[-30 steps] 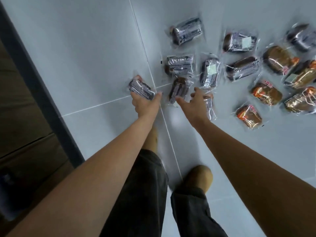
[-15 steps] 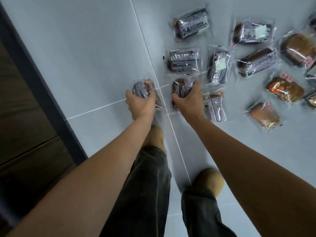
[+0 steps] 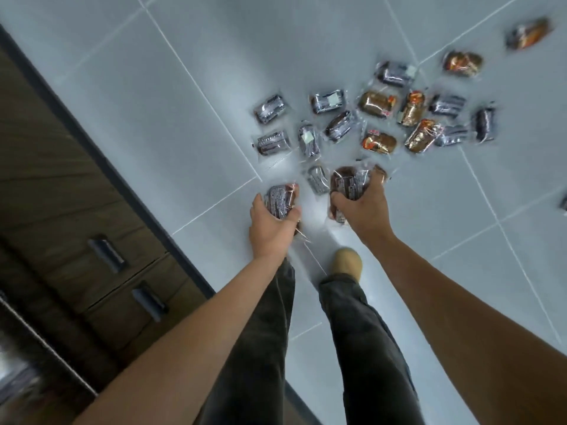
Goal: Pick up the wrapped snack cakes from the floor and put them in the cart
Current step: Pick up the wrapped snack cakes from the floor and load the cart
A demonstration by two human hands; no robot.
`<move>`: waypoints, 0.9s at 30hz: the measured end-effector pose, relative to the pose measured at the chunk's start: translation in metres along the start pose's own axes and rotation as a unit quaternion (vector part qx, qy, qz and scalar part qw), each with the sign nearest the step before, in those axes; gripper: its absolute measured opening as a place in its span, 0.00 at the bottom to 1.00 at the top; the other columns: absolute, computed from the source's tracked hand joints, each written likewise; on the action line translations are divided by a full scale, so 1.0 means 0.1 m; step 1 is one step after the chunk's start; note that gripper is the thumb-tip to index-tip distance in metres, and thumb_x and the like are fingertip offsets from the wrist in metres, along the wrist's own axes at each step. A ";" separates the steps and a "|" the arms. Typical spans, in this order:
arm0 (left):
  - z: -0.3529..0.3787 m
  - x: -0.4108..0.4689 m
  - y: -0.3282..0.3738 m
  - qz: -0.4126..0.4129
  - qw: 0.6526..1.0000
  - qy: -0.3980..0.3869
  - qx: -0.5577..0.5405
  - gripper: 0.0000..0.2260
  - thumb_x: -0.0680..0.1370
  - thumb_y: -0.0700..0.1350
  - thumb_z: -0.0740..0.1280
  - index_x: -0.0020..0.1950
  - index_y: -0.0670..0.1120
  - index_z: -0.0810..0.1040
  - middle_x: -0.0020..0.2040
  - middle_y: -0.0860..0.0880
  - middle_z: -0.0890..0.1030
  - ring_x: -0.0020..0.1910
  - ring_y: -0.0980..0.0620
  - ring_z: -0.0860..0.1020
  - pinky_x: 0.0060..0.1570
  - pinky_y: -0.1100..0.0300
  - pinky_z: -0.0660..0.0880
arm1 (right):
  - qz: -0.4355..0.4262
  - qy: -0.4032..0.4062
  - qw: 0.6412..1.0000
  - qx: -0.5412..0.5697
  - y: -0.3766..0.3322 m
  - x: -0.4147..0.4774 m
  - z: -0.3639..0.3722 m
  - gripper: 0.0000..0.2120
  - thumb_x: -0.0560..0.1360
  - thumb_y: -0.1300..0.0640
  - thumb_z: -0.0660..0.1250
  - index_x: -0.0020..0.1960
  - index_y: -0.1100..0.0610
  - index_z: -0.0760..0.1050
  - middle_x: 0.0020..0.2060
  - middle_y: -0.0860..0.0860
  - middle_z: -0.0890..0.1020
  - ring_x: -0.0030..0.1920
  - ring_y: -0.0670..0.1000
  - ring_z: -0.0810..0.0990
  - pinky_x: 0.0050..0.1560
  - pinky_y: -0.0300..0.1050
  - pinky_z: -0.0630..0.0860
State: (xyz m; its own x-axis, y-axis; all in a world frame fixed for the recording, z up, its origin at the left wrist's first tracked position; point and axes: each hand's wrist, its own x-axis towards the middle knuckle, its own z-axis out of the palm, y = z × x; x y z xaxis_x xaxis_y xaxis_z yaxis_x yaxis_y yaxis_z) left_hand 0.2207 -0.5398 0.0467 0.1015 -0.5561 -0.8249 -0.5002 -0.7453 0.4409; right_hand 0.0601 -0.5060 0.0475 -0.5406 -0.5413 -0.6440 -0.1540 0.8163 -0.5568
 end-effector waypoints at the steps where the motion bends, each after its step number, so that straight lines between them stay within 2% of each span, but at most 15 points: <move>1: 0.00 -0.23 0.11 0.027 0.999 -0.017 0.030 0.35 0.67 0.53 0.73 0.71 0.48 0.62 0.65 0.46 0.72 0.60 0.43 0.76 0.58 0.44 0.75 | 0.005 0.015 1.000 0.009 -0.07 -0.14 -0.20 0.30 0.68 0.53 0.73 0.66 0.54 0.64 0.53 0.52 0.76 0.50 0.52 0.77 0.39 0.36 0.72; 3: 0.01 -0.68 0.36 0.092 0.990 -0.041 0.094 0.35 0.65 0.57 0.71 0.69 0.50 0.64 0.64 0.48 0.74 0.59 0.45 0.76 0.59 0.47 0.74 | 0.012 0.029 0.999 0.025 -0.19 -0.42 -0.61 0.32 0.68 0.53 0.73 0.67 0.53 0.63 0.54 0.52 0.76 0.51 0.53 0.77 0.41 0.39 0.76; 5: 0.04 -1.08 0.63 0.144 0.979 -0.058 0.133 0.36 0.64 0.60 0.70 0.69 0.52 0.65 0.63 0.50 0.74 0.59 0.48 0.76 0.59 0.47 0.74 | 0.009 0.035 0.999 0.033 -0.29 -0.70 -1.01 0.32 0.68 0.53 0.73 0.68 0.53 0.63 0.56 0.54 0.76 0.55 0.55 0.76 0.53 0.51 0.77; 7: 0.10 -1.43 0.90 0.188 0.966 -0.080 0.156 0.34 0.66 0.59 0.71 0.69 0.52 0.65 0.63 0.52 0.74 0.60 0.50 0.75 0.60 0.47 0.73 | 0.005 0.054 0.997 0.050 -0.35 -0.97 -1.43 0.33 0.68 0.53 0.73 0.69 0.54 0.63 0.58 0.54 0.75 0.58 0.55 0.75 0.59 0.54 0.75; 9: 0.18 -1.76 1.15 0.225 0.956 -0.104 0.159 0.32 0.68 0.54 0.73 0.69 0.51 0.65 0.62 0.52 0.75 0.61 0.52 0.74 0.63 0.48 0.72 | 0.000 0.087 0.993 0.086 -0.37 -1.22 -1.84 0.31 0.67 0.54 0.74 0.66 0.54 0.65 0.56 0.54 0.76 0.56 0.54 0.76 0.58 0.52 0.75; 11: 0.27 -2.08 1.36 0.266 0.941 -0.126 0.166 0.30 0.69 0.50 0.74 0.68 0.49 0.67 0.60 0.51 0.76 0.59 0.53 0.75 0.63 0.50 0.73 | 0.000 0.124 0.984 0.129 -0.32 -1.48 -2.24 0.25 0.67 0.56 0.74 0.59 0.51 0.66 0.52 0.52 0.77 0.51 0.52 0.78 0.53 0.47 0.76; 14: 0.45 -2.59 1.63 0.312 0.919 -0.148 0.190 0.26 0.70 0.48 0.74 0.65 0.50 0.69 0.56 0.53 0.78 0.54 0.55 0.77 0.59 0.53 0.75 | -0.001 0.183 0.965 0.186 -0.16 -1.86 -2.80 0.21 0.67 0.59 0.74 0.53 0.48 0.66 0.44 0.46 0.77 0.41 0.41 0.77 0.39 0.26 0.70; 16: 0.62 -2.93 1.76 0.334 0.905 -0.159 0.209 0.25 0.70 0.47 0.74 0.64 0.50 0.70 0.56 0.52 0.78 0.55 0.53 0.77 0.58 0.55 0.74 | 0.003 0.219 0.951 0.218 -0.01 -2.12 -3.15 0.21 0.66 0.59 0.73 0.52 0.47 0.66 0.42 0.43 0.77 0.40 0.38 0.76 0.37 0.22 0.67; 21: 1.29 -3.90 1.85 0.374 0.875 -0.213 0.224 0.27 0.70 0.44 0.74 0.66 0.45 0.70 0.59 0.48 0.78 0.57 0.49 0.77 0.60 0.54 0.73 | 0.022 0.296 0.917 0.268 0.50 -2.78 -4.03 0.19 0.66 0.56 0.73 0.49 0.43 0.66 0.40 0.39 0.77 0.38 0.32 0.75 0.38 0.24 0.68; 25: 1.92 -4.64 1.70 0.419 0.833 -0.266 0.244 0.21 0.69 0.43 0.74 0.59 0.47 0.72 0.53 0.50 0.80 0.52 0.52 0.78 0.55 0.58 0.73 | 0.036 0.326 0.900 0.288 1.01 -3.25 -4.62 0.19 0.65 0.56 0.73 0.52 0.48 0.69 0.42 0.42 0.79 0.44 0.44 0.78 0.46 0.39 0.73; 27: 2.27 -4.97 1.59 0.443 0.810 -0.290 0.253 0.19 0.69 0.44 0.74 0.57 0.49 0.73 0.51 0.52 0.80 0.49 0.54 0.78 0.50 0.63 0.73 | 0.041 0.345 0.892 0.289 1.29 -3.47 -4.91 0.21 0.65 0.55 0.73 0.54 0.48 0.69 0.42 0.41 0.79 0.44 0.44 0.78 0.46 0.42 0.72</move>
State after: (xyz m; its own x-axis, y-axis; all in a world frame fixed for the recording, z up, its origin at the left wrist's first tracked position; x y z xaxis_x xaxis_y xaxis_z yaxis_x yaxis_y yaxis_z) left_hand -0.1039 -0.2985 0.4464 -0.8375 -0.4146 -0.3561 -0.4588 0.1796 0.8702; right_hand -0.1778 -0.1142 0.4569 -0.9416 -0.0692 -0.3295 0.2532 0.4995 -0.8285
